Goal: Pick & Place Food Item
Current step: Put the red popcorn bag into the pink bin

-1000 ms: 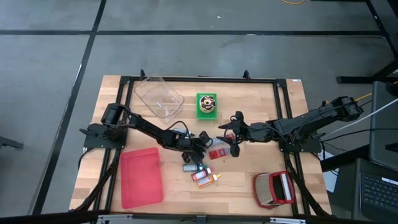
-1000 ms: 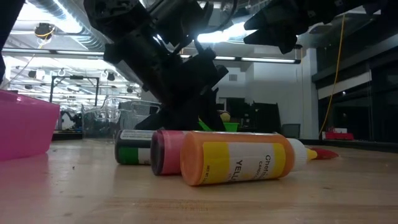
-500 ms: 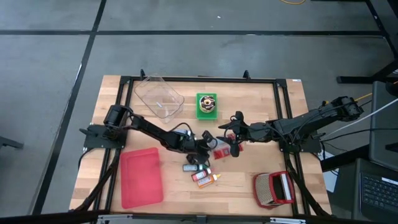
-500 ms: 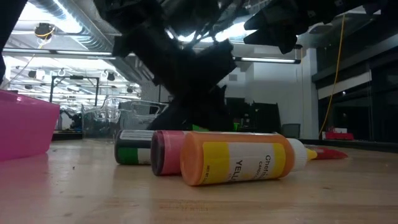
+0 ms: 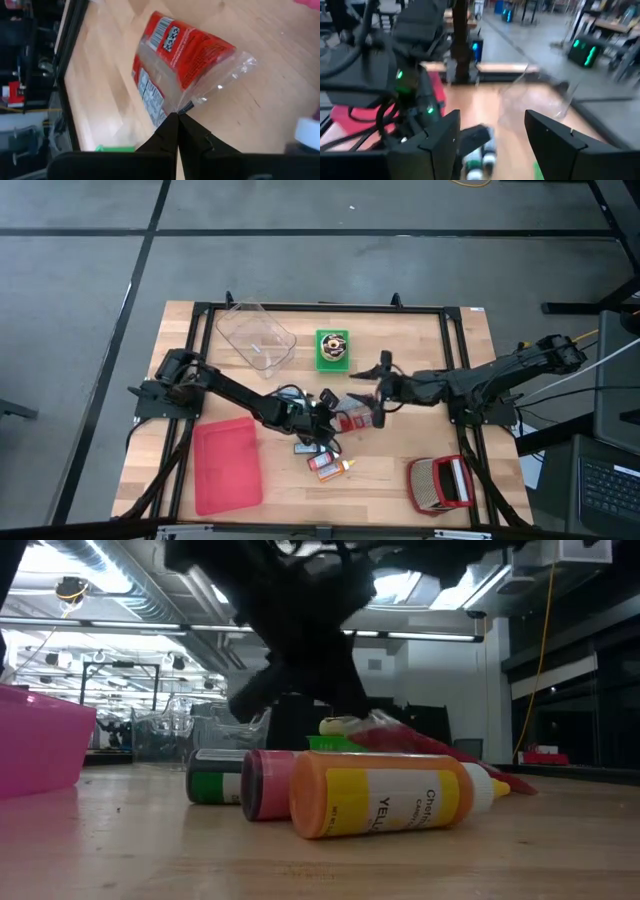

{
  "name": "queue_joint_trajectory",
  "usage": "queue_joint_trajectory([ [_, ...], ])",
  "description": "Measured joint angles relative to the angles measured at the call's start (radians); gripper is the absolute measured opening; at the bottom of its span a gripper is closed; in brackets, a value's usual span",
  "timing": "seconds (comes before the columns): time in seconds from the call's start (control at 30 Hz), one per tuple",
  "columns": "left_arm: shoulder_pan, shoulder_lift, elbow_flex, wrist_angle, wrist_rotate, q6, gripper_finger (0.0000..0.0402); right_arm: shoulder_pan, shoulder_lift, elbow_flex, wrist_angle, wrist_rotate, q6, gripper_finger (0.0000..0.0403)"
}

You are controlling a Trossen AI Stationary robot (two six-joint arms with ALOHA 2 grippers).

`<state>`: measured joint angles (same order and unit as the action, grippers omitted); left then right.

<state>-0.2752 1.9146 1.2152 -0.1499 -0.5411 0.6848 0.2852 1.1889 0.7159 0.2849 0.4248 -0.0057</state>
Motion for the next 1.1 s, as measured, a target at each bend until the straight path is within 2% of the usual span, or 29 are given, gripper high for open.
queue_joint_trajectory([
  [0.17,0.0,-0.067,0.0,-0.095,0.017,-0.115,0.0001,0.018,-0.121,0.001,-0.042,0.002,-0.074,0.0226],
  [0.4,-0.013,-0.179,0.002,-0.145,0.031,-0.178,0.0001,0.085,-0.363,-0.034,-0.138,-0.003,-0.04,0.0226],
  [0.53,-0.013,-0.253,0.002,-0.172,0.034,-0.216,0.0001,0.137,-0.457,-0.034,-0.137,-0.053,-0.002,0.0226],
  [0.7,-0.019,-0.347,0.002,-0.237,0.026,-0.276,0.0001,0.157,-0.508,-0.034,-0.151,-0.095,-0.066,0.0226],
  [0.87,-0.036,-0.406,0.002,-0.294,-0.018,-0.295,0.0001,0.157,-0.544,-0.034,-0.172,-0.005,-0.025,0.0226],
  [1.0,-0.06,-0.43,0.002,-0.336,-0.032,-0.333,0.0001,0.157,-0.555,-0.034,-0.204,0.002,-0.03,0.0226],
  [1.1,-0.087,-0.443,0.002,-0.359,-0.082,-0.346,0.0001,0.157,-0.555,-0.034,-0.21,0.002,-0.028,0.0226],
])
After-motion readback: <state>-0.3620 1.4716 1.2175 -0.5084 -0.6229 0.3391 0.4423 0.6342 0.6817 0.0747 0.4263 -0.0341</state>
